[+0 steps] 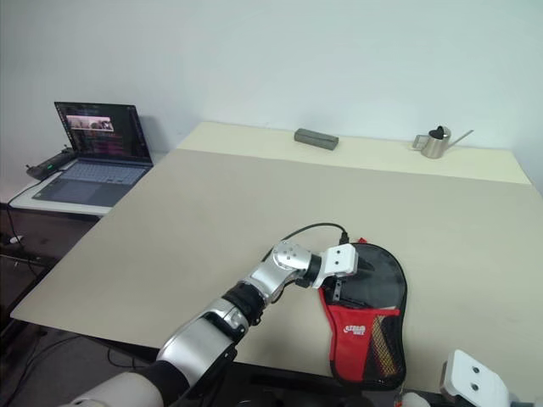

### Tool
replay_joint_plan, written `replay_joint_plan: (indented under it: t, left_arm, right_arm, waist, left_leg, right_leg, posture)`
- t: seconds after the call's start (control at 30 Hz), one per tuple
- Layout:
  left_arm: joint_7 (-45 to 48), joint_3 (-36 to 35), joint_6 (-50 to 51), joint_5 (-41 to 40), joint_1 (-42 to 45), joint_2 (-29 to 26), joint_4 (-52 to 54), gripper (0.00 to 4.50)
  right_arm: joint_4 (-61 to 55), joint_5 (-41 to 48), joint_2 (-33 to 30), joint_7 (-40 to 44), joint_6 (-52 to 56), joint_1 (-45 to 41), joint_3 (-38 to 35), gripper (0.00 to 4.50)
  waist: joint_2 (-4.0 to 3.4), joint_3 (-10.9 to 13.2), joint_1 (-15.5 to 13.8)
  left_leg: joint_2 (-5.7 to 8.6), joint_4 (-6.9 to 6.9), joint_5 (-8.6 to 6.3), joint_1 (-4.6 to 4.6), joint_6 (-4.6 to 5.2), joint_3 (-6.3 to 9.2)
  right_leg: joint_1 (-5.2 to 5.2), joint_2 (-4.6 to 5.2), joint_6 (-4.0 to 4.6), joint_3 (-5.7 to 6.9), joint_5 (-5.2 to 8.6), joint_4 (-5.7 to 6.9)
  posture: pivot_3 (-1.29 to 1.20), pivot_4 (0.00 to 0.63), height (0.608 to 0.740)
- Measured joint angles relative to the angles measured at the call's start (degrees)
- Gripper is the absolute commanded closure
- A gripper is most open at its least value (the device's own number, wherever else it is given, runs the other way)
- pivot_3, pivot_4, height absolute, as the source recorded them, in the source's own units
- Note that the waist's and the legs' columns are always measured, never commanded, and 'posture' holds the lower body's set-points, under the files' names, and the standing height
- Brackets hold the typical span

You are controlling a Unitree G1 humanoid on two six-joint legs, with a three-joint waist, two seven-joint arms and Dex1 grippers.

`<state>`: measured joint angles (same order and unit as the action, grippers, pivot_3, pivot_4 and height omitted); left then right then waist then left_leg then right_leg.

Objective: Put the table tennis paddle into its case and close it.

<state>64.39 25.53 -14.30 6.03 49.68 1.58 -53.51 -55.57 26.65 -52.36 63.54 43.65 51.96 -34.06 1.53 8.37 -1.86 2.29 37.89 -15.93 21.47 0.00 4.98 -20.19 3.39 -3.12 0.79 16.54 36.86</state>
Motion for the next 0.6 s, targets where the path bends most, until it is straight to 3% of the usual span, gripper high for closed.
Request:
replay_joint_plan:
  t: [0.1, 0.2, 0.53, 0.6]
  left_arm:
    - [0.0, 0.0, 0.0, 0.0, 0.0, 0.1, 0.0, 0.0]
    - [-0.1, 0.0, 0.0, 0.0, 0.1, 0.2, -0.2, 0.0]
    - [-1.3, 0.0, 0.0, 0.2, 0.5, 1.2, -1.0, 0.0]
    - [-1.4, 0.0, 0.0, 0.3, 0.5, 1.5, -1.1, 0.0]
  right_arm:
    - [-0.6, 1.9, -0.1, 0.0, 1.9, -1.1, -0.8, 4.33]
    - [-0.7, 4.7, -0.2, 0.2, 4.1, -2.0, -2.9, 3.38]
    - [-2.1, 27.9, -4.2, 0.5, 12.4, -6.2, -15.7, 0.03]
    - [-1.9, 31.3, -5.0, -1.4, 13.3, -8.4, -16.7, 0.01]
  waist:
    - [0.0, 0.0, 0.0]
    - [0.0, 0.0, 0.0]
    - [0.1, 0.0, -0.7]
    - [0.14, 0.1, -1.0]
  left_leg:
    - [0.01, 0.0, 0.0, 0.0, 0.0, 0.0]
    - [0.02, 0.01, 0.0, 0.0, 0.0, -0.01]
    - [0.05, 0.05, 0.0, 0.0, 0.01, -0.04]
    - [0.05, 0.05, 0.0, 0.0, 0.02, -0.04]
  right_leg:
    - [0.0, 0.0, 0.0, 0.0, 0.0, 0.0]
    - [0.01, 0.0, -0.01, -0.01, 0.0, 0.0]
    - [0.08, 0.2, -0.09, -0.01, -0.05, -0.07]
    - [0.08, 0.21, -0.1, -0.01, -0.05, -0.08]
  posture:
    - [0.0, 0.15, 0.74]
    - [0.0, 0.15, 0.74]
    - [0.0, 0.15, 0.74]
    - [0.0, 0.15, 0.74]
